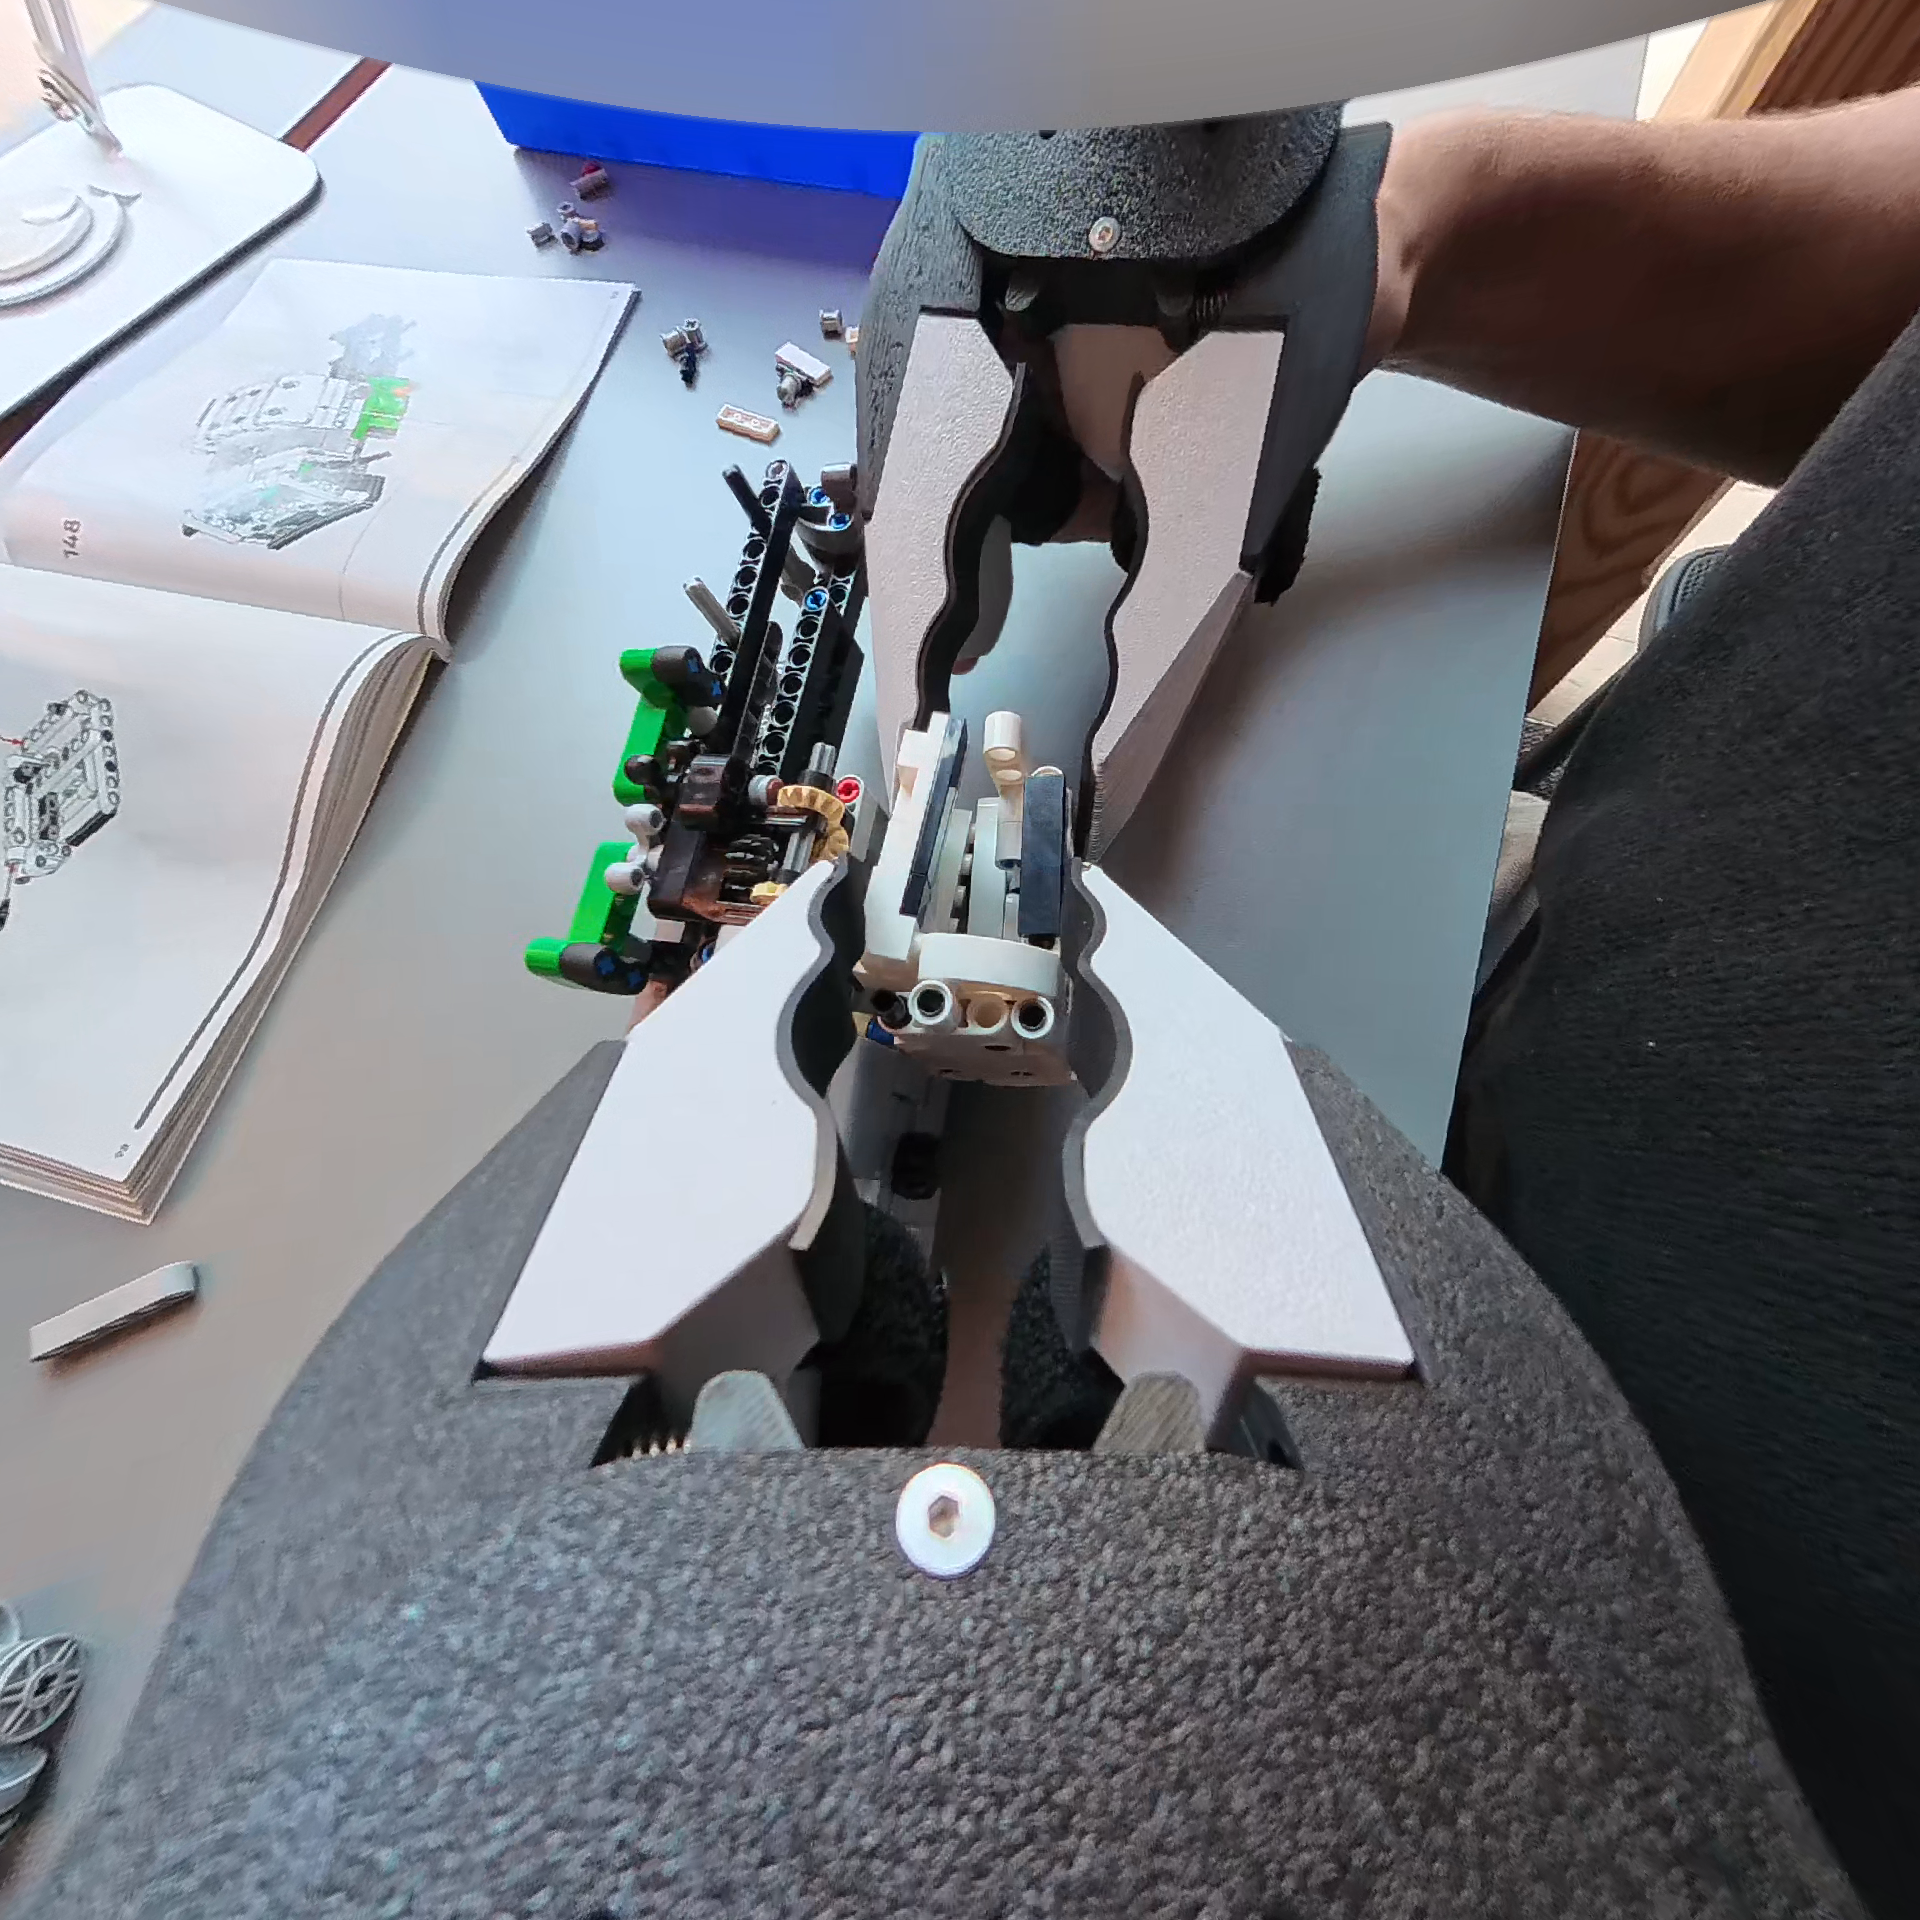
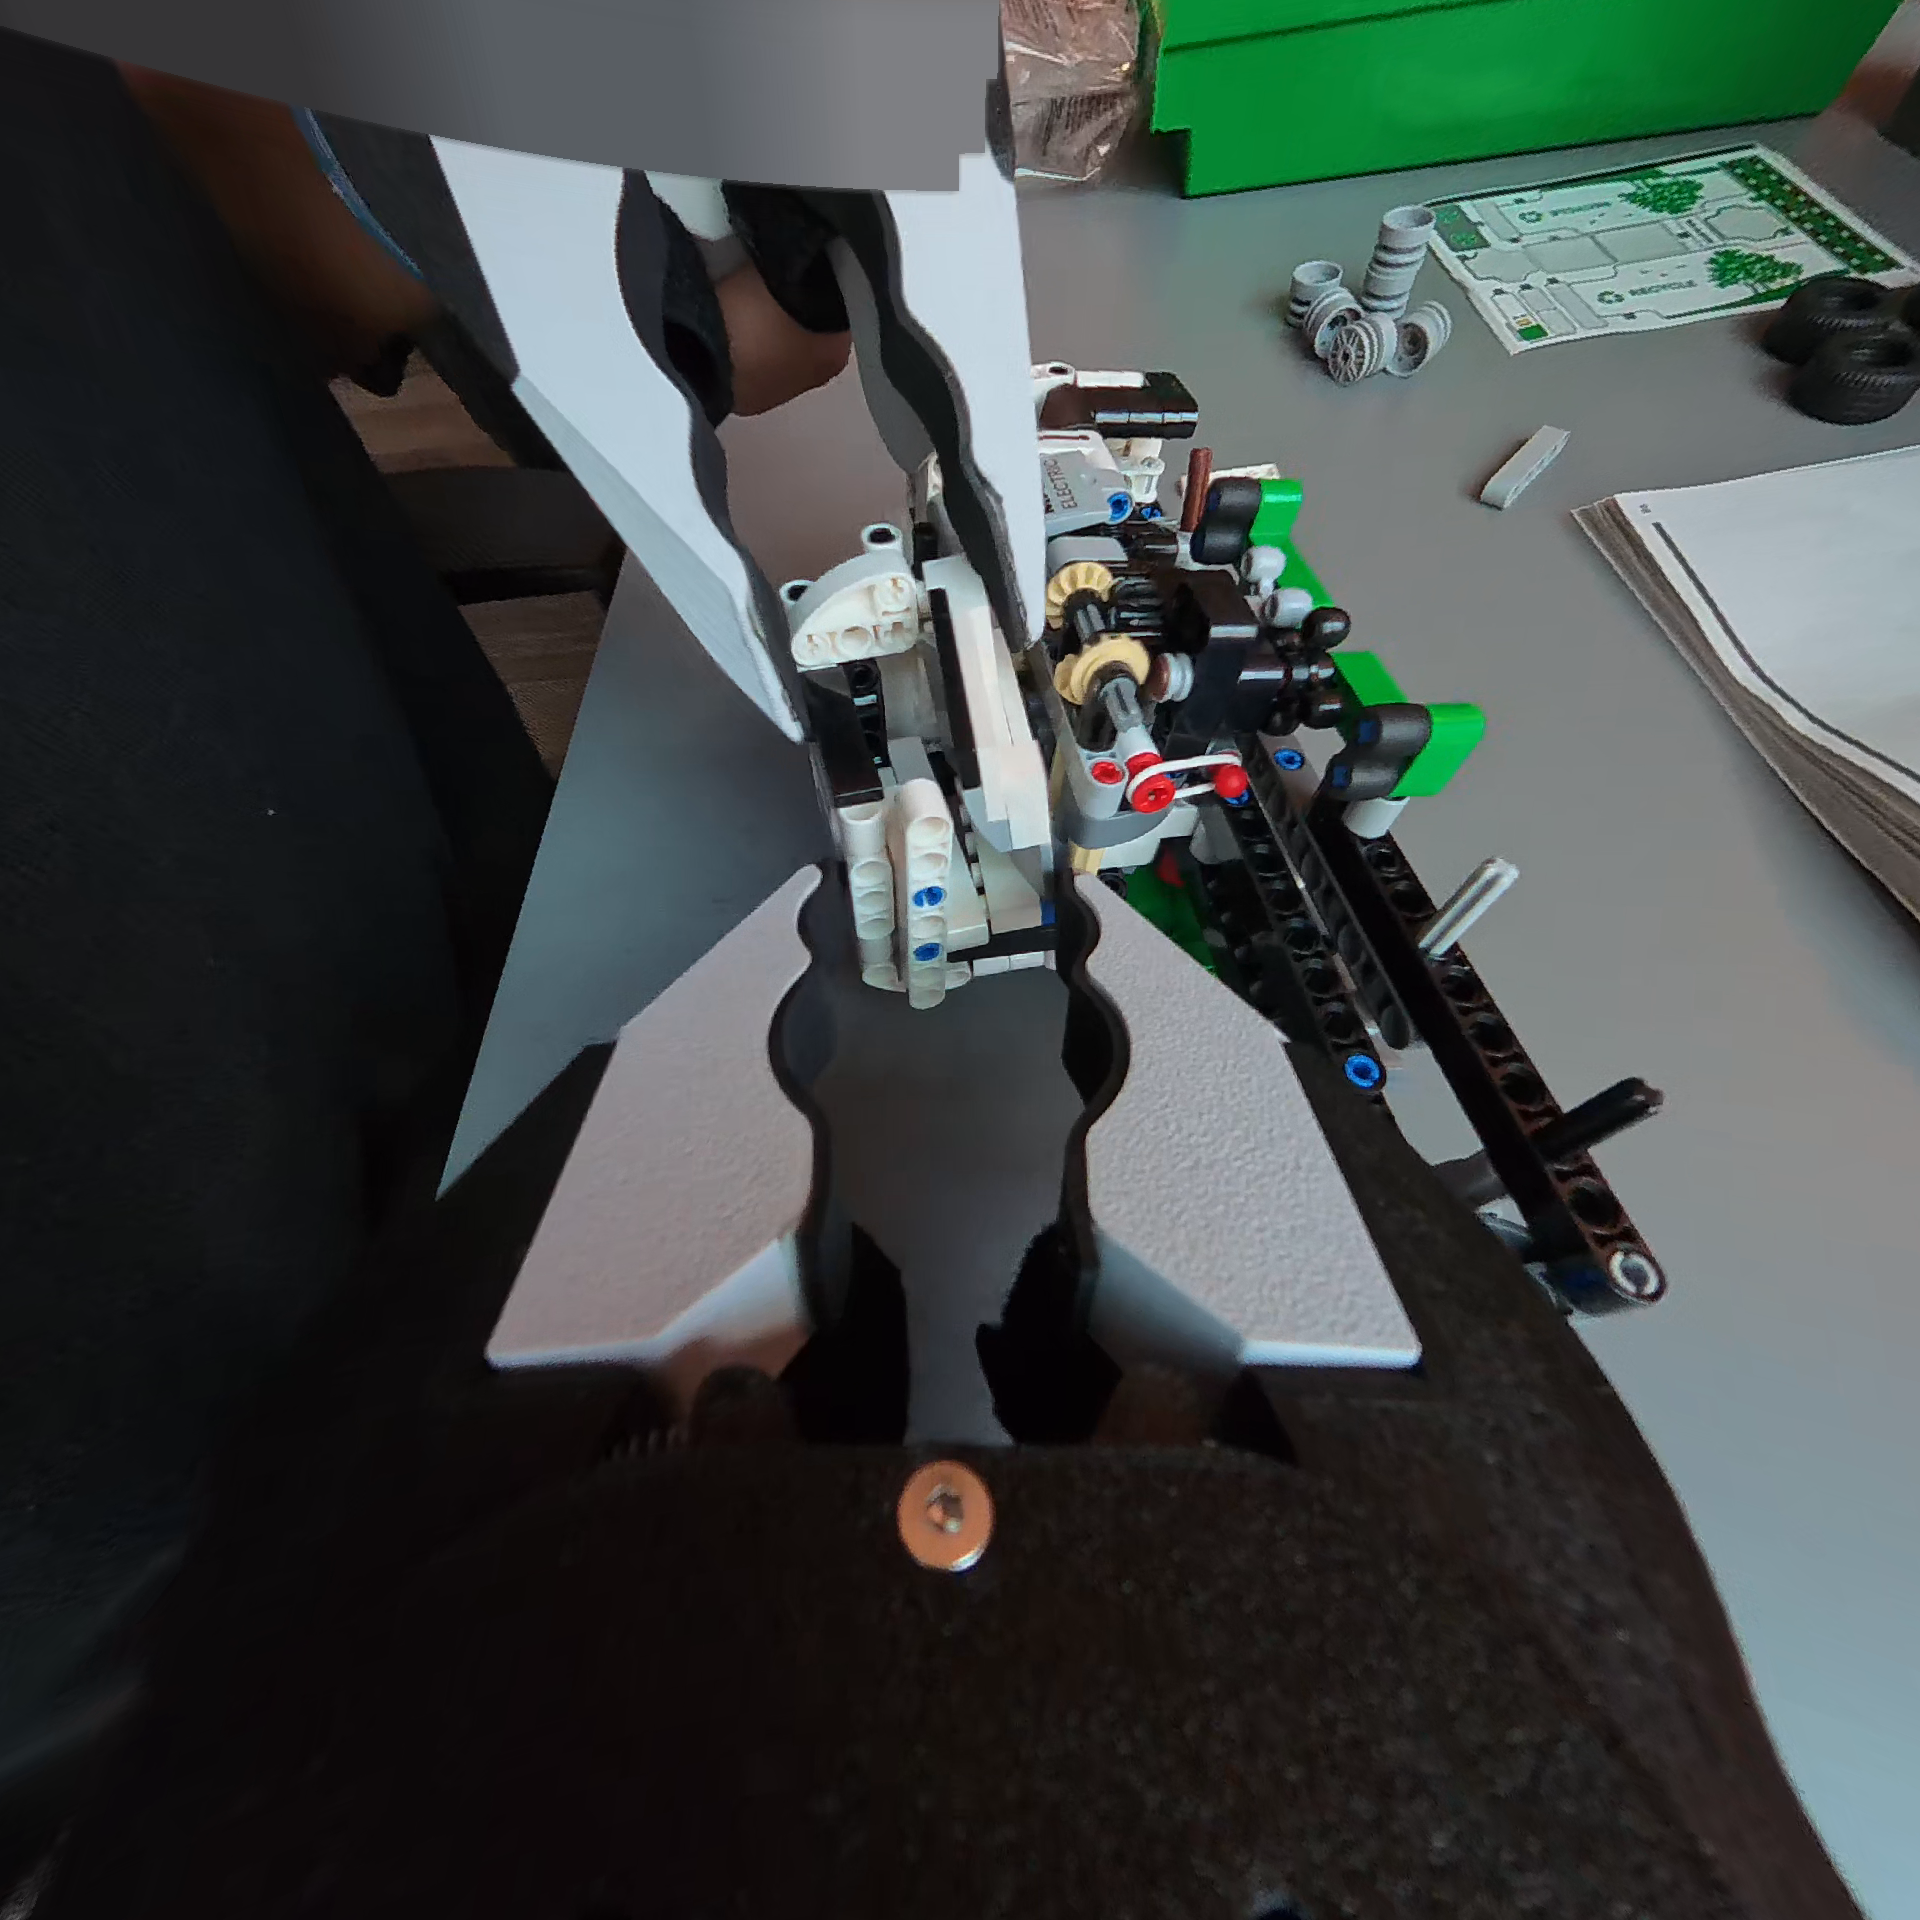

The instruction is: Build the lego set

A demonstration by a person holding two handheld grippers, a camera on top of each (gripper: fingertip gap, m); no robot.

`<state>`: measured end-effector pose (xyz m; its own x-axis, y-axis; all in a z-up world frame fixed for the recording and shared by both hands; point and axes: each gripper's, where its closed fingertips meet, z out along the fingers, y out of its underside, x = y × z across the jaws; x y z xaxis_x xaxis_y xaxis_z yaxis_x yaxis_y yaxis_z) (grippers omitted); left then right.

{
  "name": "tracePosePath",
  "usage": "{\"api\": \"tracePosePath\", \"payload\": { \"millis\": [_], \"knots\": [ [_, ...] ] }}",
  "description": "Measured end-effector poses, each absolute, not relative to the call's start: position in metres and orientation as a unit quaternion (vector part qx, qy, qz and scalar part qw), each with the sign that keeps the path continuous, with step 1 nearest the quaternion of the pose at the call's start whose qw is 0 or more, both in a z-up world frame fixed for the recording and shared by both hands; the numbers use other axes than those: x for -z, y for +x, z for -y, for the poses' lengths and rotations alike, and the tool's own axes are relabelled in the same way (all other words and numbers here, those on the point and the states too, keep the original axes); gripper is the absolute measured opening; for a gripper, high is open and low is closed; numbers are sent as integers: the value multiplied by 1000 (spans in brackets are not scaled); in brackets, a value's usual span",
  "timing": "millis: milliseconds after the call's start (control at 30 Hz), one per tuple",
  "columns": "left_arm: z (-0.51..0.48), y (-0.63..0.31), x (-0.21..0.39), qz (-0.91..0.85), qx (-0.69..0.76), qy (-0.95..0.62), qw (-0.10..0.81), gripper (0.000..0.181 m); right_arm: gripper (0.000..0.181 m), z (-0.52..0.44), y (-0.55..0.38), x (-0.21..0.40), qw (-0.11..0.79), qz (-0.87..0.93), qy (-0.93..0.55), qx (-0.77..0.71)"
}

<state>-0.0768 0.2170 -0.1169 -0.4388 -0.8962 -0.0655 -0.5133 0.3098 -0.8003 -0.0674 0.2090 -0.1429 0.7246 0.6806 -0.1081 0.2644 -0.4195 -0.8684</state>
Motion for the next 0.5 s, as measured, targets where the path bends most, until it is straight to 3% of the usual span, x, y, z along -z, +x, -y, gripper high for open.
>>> {"api": "tracePosePath", "payload": {
  "millis": [267, 400, 500],
  "knots": [
    [-215, -78, 116, -760, 374, -475, 237, 37, 39, -207, -67, 143, 492, 276, -796, -218],
    [-209, -81, 110, -770, 380, -479, 181, 38, 39, -207, -71, 144, 502, 275, -789, -221],
    [-205, -79, 100, -780, 384, -474, 139, 29, 39, -207, -73, 145, 500, 279, -789, -220]
  ]
}}
